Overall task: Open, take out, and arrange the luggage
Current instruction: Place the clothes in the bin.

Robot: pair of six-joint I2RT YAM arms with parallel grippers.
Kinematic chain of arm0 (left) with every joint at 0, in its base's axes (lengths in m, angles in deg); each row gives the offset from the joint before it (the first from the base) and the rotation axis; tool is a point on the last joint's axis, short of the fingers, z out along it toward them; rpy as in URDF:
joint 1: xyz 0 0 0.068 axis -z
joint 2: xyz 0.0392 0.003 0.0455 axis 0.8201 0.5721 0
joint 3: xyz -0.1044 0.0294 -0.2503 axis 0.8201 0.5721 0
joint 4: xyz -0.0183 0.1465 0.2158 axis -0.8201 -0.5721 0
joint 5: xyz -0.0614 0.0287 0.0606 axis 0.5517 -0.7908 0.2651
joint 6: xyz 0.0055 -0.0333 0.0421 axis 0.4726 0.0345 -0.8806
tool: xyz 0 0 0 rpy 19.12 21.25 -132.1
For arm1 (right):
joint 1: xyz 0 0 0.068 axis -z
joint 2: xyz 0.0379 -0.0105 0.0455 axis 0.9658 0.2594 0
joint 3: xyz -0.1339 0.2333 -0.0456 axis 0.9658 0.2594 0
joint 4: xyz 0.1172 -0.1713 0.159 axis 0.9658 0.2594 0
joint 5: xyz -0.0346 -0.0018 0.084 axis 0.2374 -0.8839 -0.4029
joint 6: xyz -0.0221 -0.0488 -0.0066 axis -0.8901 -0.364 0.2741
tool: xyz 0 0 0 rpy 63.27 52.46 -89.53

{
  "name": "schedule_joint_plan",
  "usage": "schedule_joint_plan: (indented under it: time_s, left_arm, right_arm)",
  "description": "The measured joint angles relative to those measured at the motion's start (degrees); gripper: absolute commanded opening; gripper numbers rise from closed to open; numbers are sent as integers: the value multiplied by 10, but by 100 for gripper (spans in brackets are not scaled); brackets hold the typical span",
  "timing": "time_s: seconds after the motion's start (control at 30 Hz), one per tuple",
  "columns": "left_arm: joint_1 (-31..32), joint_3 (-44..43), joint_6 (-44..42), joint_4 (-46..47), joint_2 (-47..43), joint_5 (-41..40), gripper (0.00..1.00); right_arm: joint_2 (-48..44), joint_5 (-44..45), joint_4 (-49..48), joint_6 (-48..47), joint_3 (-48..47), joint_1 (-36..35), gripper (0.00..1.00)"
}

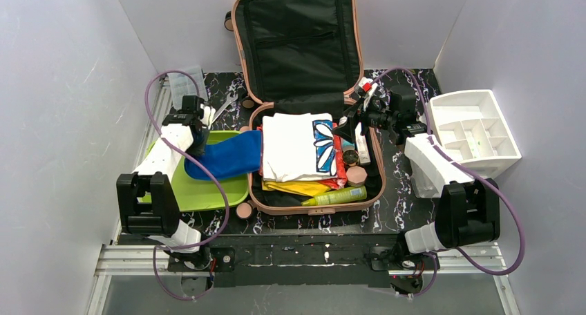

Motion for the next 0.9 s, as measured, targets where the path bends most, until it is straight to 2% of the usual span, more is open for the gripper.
schedule_joint_plan:
  time_s: [0.9]
  left_arm:
    - [-71,40,-30,59,27,-37,0]
  right_arm:
    - [-2,-4,0,-2,0,0,98]
